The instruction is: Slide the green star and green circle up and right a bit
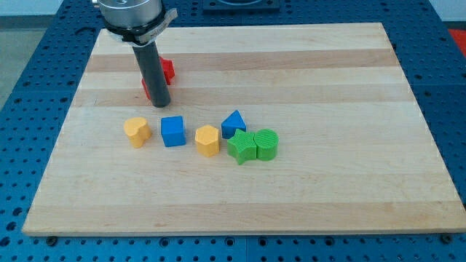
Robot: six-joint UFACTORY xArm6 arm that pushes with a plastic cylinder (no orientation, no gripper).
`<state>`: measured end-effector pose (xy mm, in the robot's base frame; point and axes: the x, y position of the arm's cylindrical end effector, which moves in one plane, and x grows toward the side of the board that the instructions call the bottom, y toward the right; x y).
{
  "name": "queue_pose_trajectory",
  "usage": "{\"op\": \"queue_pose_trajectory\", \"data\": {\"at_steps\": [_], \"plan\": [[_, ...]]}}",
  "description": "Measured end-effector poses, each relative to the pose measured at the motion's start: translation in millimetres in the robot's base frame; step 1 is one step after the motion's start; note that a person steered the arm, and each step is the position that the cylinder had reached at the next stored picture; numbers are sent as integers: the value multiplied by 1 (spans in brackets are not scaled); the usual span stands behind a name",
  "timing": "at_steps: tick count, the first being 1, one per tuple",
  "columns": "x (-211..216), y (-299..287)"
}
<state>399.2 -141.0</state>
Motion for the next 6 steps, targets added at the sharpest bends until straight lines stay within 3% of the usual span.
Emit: {"op": "queue_pose_trajectory", "data": {"at_steps": [1, 3, 6], "plan": [[2, 46], [-5, 231], [119, 268]]}}
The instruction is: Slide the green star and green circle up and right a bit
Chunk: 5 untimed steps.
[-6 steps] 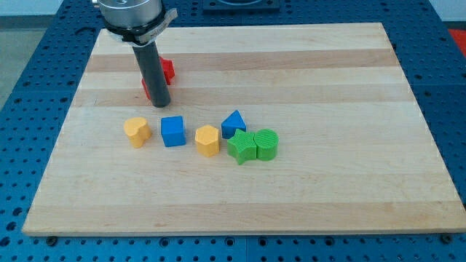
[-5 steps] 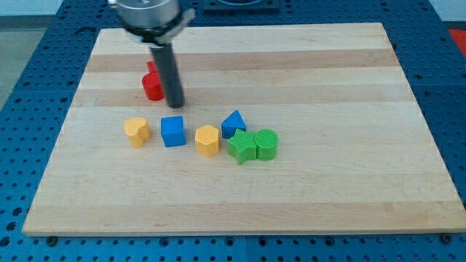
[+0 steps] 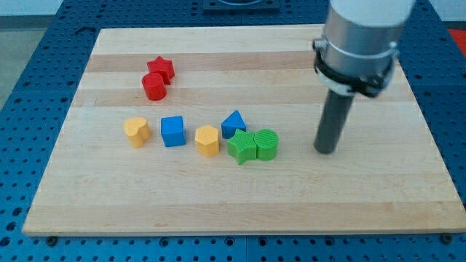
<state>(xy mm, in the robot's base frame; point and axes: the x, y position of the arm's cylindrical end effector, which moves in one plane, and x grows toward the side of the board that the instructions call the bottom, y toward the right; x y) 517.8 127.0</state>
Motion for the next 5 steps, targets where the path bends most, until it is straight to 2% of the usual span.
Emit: {"op": "queue_pose_trajectory", "data": {"at_steps": [1, 2, 3, 4, 5], "plan": [[56, -26], [82, -121], [69, -194], [32, -201], [13, -179]]}}
